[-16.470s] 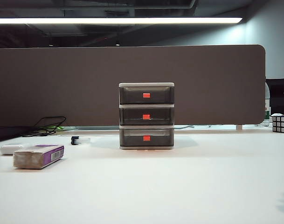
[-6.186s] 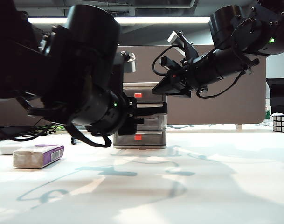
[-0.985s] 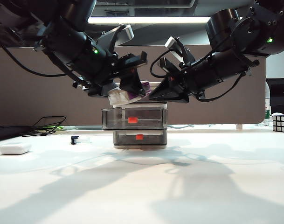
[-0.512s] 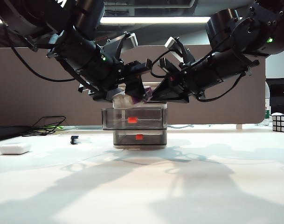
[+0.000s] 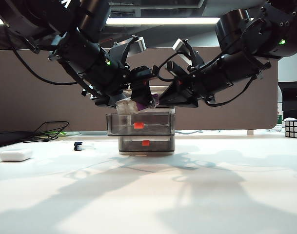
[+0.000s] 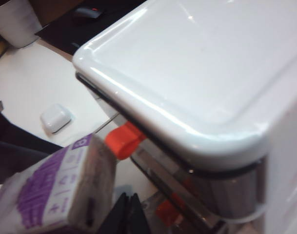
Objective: Open the second layer of the drawer on the table, pick up a pack of napkins on the table and put it in, and finally close the drawer.
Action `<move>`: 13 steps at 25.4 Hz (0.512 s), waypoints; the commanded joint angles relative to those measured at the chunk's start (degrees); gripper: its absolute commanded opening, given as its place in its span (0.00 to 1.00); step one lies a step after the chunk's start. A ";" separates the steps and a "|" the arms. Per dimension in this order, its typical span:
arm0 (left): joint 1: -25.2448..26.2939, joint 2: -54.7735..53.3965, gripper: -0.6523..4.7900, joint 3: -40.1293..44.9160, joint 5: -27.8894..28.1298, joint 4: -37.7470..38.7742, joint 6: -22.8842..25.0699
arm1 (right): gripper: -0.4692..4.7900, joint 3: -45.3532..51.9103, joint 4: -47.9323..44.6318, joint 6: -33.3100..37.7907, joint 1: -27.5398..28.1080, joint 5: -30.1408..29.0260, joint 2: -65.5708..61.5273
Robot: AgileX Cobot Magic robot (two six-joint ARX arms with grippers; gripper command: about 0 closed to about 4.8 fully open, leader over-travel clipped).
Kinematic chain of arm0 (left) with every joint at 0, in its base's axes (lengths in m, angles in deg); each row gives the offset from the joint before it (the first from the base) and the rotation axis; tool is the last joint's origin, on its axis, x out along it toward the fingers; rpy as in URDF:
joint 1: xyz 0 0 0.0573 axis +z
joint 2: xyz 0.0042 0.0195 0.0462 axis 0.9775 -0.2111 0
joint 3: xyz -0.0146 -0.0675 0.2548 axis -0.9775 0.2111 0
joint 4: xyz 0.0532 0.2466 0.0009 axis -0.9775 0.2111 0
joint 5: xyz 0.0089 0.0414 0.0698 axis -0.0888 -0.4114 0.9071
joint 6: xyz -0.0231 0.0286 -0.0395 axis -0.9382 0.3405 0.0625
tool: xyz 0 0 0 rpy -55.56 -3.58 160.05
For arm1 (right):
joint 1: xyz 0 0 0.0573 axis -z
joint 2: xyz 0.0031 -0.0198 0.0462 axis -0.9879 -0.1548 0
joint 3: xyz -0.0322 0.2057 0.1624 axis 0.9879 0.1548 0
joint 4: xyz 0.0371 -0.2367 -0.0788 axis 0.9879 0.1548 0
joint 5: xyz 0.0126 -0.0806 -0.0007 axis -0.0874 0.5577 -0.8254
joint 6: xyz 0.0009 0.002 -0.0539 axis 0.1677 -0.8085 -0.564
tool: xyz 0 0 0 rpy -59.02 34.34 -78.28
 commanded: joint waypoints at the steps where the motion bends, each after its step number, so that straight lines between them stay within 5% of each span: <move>1: -0.07 0.20 0.59 -0.20 0.22 -0.55 1.33 | 0.08 -0.20 -0.68 -0.02 0.20 1.29 0.33; 10: -0.04 0.17 0.59 -0.20 0.63 -1.07 1.49 | 0.08 -0.20 -1.38 0.02 0.76 1.01 0.35; 13: -0.04 0.17 0.72 -0.20 0.61 -1.44 2.91 | 0.08 -0.20 -1.57 0.04 0.72 0.87 0.35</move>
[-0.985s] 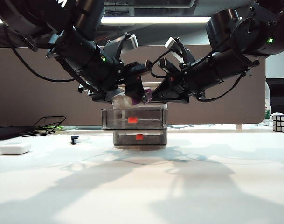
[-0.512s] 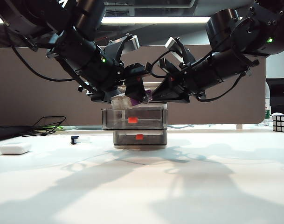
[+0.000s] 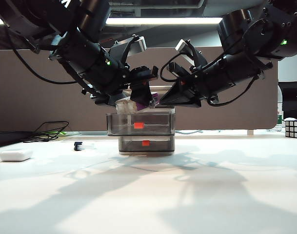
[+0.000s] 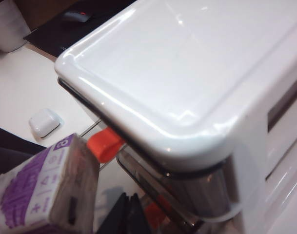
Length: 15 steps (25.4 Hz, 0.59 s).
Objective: Open the second layer of the drawer on the table, pick up a pack of napkins on the table and put it in, and finally close the drawer.
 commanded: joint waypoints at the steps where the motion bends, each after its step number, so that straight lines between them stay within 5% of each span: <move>1: -0.07 0.17 0.77 -0.13 0.17 -1.16 1.60 | 0.08 -0.20 -1.14 0.02 0.00 -0.26 0.33; 15: -0.04 -0.02 0.80 -0.13 -2.14 -1.22 0.96 | 0.08 -0.20 -1.55 0.00 0.00 -0.28 0.33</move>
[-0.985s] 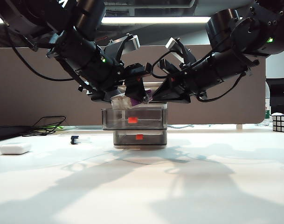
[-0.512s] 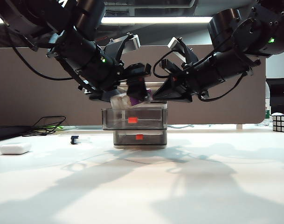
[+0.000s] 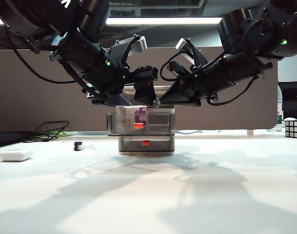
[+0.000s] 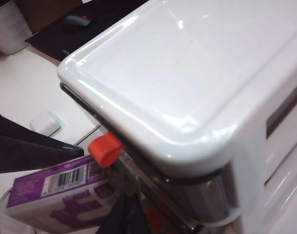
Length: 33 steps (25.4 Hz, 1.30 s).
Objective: Open the second layer of the drawer on the table, pick up a pack of napkins on the table and put it in, and finally close the drawer.
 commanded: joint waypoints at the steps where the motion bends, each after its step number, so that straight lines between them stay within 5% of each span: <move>1: -0.15 0.09 0.80 -0.13 -3.15 -0.76 -0.90 | 0.08 -0.20 -0.87 0.00 -0.02 -0.15 0.33; 26: -1.44 3.76 0.80 -0.20 -12.83 0.70 -7.43 | 0.08 -0.20 -0.83 0.00 0.02 -0.17 0.31; 33: -1.44 4.33 0.80 -4.17 -11.93 11.80 -5.64 | 0.08 -0.20 -0.79 0.02 0.02 -0.20 0.33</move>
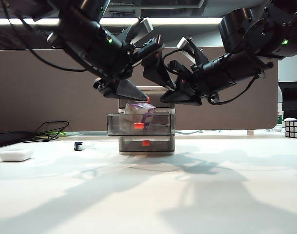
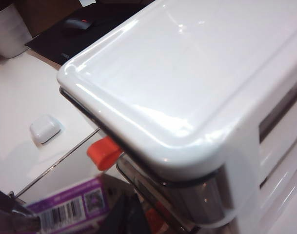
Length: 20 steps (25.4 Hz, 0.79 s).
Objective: Open the second layer of the drawer on the table, pick up a pack of napkins on the table and put it in, and finally close the drawer.
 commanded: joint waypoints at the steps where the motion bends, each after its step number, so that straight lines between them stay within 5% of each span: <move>1: -0.26 0.52 0.80 -1.88 0.26 4.15 2.58 | 0.08 -0.17 -0.55 -0.26 -0.20 -0.13 0.26; 12: -0.28 -0.33 0.80 -1.81 11.52 4.57 3.93 | 0.08 -0.17 -0.44 -0.26 -0.20 -0.35 0.26; 16: 0.13 -1.38 0.80 -1.84 10.91 4.61 3.43 | 0.08 -0.17 -0.55 -0.26 -0.20 -0.35 0.26; 20: 0.42 -2.91 0.80 -1.84 1.60 4.46 -0.24 | 0.08 -0.17 -0.55 -0.31 -0.15 -0.33 0.26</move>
